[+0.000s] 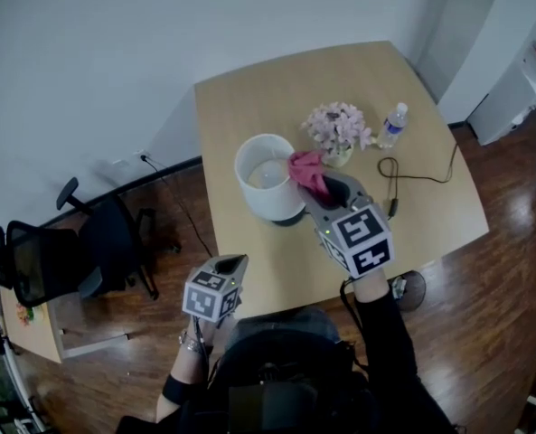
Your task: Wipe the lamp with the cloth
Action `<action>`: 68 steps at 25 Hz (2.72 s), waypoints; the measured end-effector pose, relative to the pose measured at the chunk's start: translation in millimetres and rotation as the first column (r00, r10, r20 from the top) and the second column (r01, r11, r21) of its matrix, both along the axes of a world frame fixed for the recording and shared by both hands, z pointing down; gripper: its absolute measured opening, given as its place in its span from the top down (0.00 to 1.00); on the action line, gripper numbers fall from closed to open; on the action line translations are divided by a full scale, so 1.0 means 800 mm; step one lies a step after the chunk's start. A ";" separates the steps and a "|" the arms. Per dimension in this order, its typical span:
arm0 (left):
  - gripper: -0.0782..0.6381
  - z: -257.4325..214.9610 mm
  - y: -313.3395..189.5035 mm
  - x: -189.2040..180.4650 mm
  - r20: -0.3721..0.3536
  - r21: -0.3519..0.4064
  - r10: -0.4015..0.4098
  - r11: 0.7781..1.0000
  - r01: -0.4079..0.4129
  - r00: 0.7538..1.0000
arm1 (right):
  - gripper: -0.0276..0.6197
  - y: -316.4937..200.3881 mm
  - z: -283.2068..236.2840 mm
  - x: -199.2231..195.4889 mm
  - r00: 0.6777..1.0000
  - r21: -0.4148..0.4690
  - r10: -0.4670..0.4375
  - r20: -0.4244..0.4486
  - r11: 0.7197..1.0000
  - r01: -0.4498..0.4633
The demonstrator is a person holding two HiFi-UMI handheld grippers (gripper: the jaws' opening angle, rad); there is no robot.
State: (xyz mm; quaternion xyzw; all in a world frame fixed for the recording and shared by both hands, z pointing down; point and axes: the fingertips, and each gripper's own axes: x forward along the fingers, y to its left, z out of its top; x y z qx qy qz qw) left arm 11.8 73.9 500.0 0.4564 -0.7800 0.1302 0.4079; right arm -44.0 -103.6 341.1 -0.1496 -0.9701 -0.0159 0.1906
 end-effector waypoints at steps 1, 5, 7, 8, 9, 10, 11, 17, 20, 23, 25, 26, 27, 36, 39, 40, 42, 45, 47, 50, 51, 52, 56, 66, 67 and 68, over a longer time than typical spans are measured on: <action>0.89 0.003 0.000 0.000 -0.003 -0.002 0.002 1.000 -0.002 1.000 | 0.78 0.001 0.012 0.001 1.000 -0.002 0.000 -0.016 1.000 0.000; 0.89 0.020 0.004 -0.005 -0.021 0.003 0.024 1.000 -0.024 1.000 | 0.78 0.004 0.079 0.009 0.994 0.004 0.028 -0.107 1.000 -0.028; 0.89 0.030 0.006 -0.009 -0.033 0.014 0.049 0.999 -0.049 0.998 | 0.78 0.005 0.115 0.013 0.986 0.009 0.060 -0.156 0.998 -0.059; 0.89 0.035 0.007 -0.012 -0.040 0.022 0.066 0.998 -0.065 0.997 | 0.78 0.006 0.129 0.015 0.980 0.014 0.081 -0.181 0.997 -0.079; 0.89 0.040 0.009 -0.014 -0.046 0.030 0.085 0.996 -0.084 0.995 | 0.78 0.008 0.141 0.017 0.973 0.023 0.104 -0.204 0.995 -0.102; 0.89 0.045 0.011 -0.018 -0.052 0.039 0.107 0.994 -0.105 0.993 | 0.78 0.008 0.152 0.019 0.965 0.036 0.131 -0.225 0.991 -0.127; 0.89 0.049 0.014 -0.022 -0.058 0.045 0.133 0.990 -0.131 0.989 | 0.78 0.008 0.162 0.021 0.956 0.049 0.161 -0.244 0.987 -0.154; 0.89 0.059 0.053 -0.051 -0.082 0.073 0.294 0.955 -0.288 0.952 | 0.78 0.014 0.218 0.034 0.853 0.142 0.355 -0.382 0.935 -0.326; 0.89 0.061 0.070 -0.061 -0.093 0.097 0.373 0.926 -0.364 0.923 | 0.78 0.020 0.242 0.046 0.774 0.204 0.437 -0.458 0.899 -0.387; 0.89 0.064 0.084 -0.071 -0.096 0.114 0.439 0.897 -0.428 0.894 | 0.78 0.035 0.254 0.065 0.702 0.215 0.495 -0.512 0.865 -0.453; 0.89 0.062 0.090 -0.074 -0.099 0.127 0.474 0.878 -0.461 0.875 | 0.78 0.056 0.243 0.078 0.686 0.200 0.524 -0.504 0.844 -0.498; 0.89 0.060 0.093 -0.074 -0.100 0.133 0.491 0.869 -0.477 0.865 | 0.78 0.071 0.231 0.082 0.691 0.192 0.536 -0.484 0.836 -0.514; 0.89 0.058 0.096 -0.073 -0.102 0.139 0.508 0.859 -0.493 0.856 | 0.78 0.088 0.213 0.084 0.703 0.189 0.547 -0.453 0.830 -0.524; 0.89 0.056 0.121 -0.103 -0.070 0.094 0.537 0.842 -0.531 0.841 | 0.78 0.202 0.025 -0.030 0.859 -0.014 0.502 -0.101 0.863 -0.505; 0.89 0.041 0.123 -0.114 -0.041 0.056 0.533 0.845 -0.531 0.845 | 0.78 0.195 0.014 -0.050 0.843 0.029 0.529 -0.099 0.848 -0.529; 0.89 0.038 0.123 -0.120 -0.032 0.040 0.536 0.844 -0.535 0.844 | 0.78 0.190 0.014 -0.054 0.836 0.033 0.539 -0.102 0.842 -0.539; 0.89 0.040 0.118 -0.136 -0.032 0.027 0.538 0.843 -0.537 0.843 | 0.78 0.179 0.021 -0.059 0.823 0.051 0.556 -0.112 0.831 -0.554; 0.89 0.051 0.106 -0.156 -0.052 0.037 0.572 0.820 -0.571 0.819 | 0.78 0.179 0.026 -0.066 0.801 0.029 0.587 -0.113 0.808 -0.588; 0.89 0.056 0.095 -0.167 -0.054 0.055 0.621 0.784 -0.619 0.782 | 0.78 0.187 0.019 -0.074 0.782 -0.002 0.617 -0.093 0.785 -0.620; 0.89 0.060 0.070 -0.186 -0.045 0.072 0.723 0.691 -0.719 0.690 | 0.78 0.184 0.018 -0.094 0.714 0.000 0.696 -0.074 0.716 -0.698; 0.89 0.059 0.062 -0.194 -0.042 0.072 0.763 0.646 -0.760 0.645 | 0.78 0.178 0.024 -0.099 0.673 0.006 0.735 -0.083 0.676 -0.737; 0.89 0.058 0.057 -0.201 -0.039 0.071 0.799 0.601 -0.796 0.600 | 0.78 0.172 0.032 -0.101 0.628 0.009 0.772 -0.098 0.632 -0.775; 0.89 0.057 0.053 -0.240 -0.043 0.067 0.885 0.465 -0.883 0.463 | 0.78 0.159 0.064 -0.108 0.475 0.009 0.866 -0.154 0.482 -0.876; 0.89 0.075 0.054 -0.290 -0.087 0.059 0.949 0.310 -0.949 0.305 | 0.78 0.157 0.168 -0.111 0.287 -0.095 0.902 -0.322 0.271 -0.958; 0.89 0.075 0.051 -0.291 -0.089 0.054 0.950 0.306 -0.951 0.301 | 0.78 0.158 0.178 -0.109 0.282 -0.105 0.899 -0.335 0.262 -0.959; 0.89 0.074 0.049 -0.292 -0.092 0.044 0.951 0.300 -0.953 0.296 | 0.78 0.159 0.187 -0.108 0.278 -0.115 0.896 -0.345 0.254 -0.960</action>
